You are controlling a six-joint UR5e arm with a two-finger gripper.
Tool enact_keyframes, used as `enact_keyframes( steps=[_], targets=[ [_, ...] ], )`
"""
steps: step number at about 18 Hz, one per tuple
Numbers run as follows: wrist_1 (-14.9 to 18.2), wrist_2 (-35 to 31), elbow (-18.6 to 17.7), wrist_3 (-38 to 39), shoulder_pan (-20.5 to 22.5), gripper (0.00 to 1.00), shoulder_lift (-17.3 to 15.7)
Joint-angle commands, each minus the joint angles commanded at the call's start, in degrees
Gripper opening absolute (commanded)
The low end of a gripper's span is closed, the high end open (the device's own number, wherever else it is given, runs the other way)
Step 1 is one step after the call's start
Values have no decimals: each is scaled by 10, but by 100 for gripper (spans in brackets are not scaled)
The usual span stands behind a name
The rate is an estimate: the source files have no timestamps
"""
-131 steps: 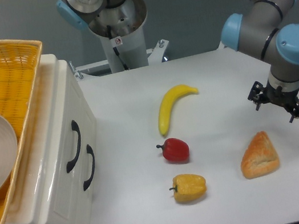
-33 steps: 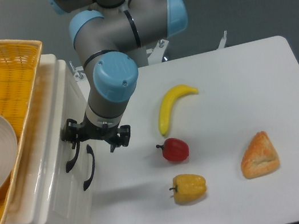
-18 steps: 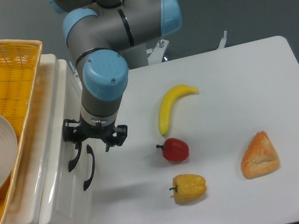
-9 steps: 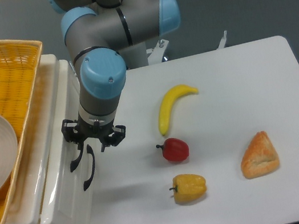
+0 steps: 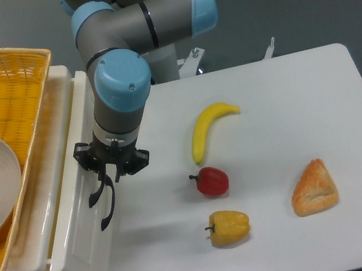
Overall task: Slide the top white drawer open
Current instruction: 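Pull the upper drawer outward by its handle, sliding it open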
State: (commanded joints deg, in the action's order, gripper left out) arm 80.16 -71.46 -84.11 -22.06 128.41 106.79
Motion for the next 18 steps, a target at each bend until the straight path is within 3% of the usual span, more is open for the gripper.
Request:
enact_keyframes(
  steps=[10,18],
  targets=[
    [0,0,0,-1,5,21,1],
    [-1,-1,-1,-5,19,18,3]
  ],
)
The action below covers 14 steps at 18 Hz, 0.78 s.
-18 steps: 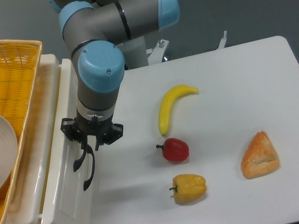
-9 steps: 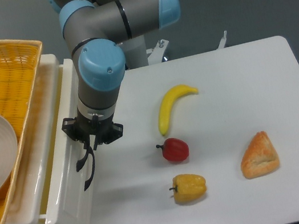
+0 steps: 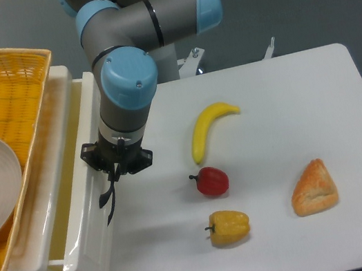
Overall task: Slide the top white drawer open
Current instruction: 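Pull the upper drawer outward by its handle, sliding it open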
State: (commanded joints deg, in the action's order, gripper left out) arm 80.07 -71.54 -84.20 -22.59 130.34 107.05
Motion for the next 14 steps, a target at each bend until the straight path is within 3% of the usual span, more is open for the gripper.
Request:
enact_keyframes(
  steps=[14],
  targets=[
    [1,0,0,-24,30,18,-4]
  ],
)
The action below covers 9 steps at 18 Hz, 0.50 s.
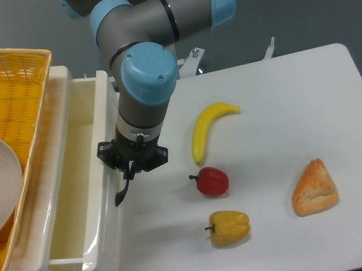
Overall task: Slide the top white drawer open
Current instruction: 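Pull the upper drawer outward by its handle, sliding it open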
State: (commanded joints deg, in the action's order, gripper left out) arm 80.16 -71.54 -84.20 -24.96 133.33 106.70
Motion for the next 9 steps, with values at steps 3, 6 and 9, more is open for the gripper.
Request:
enact_keyframes(
  steps=[3,6,9],
  targets=[
    [1,0,0,-10,11,18,0],
    [2,-1,0,-18,23,18,-1],
    [1,-2,0,-20,25,18,0]
  ],
)
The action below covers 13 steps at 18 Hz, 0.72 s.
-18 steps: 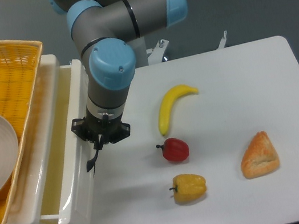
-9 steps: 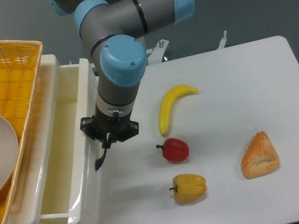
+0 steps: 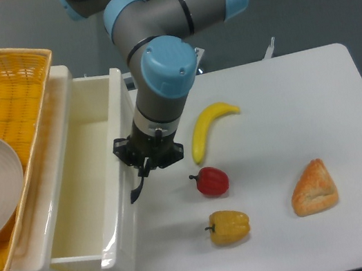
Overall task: Slide the top white drawer open
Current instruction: 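Pull the upper drawer outward by its handle, sliding it open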
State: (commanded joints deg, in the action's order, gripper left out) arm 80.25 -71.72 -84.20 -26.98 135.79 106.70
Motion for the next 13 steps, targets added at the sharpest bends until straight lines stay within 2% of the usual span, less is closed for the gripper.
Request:
enact_keyframes(
  steps=[13],
  targets=[
    [2,-1,0,-25,25,18,2]
  ],
)
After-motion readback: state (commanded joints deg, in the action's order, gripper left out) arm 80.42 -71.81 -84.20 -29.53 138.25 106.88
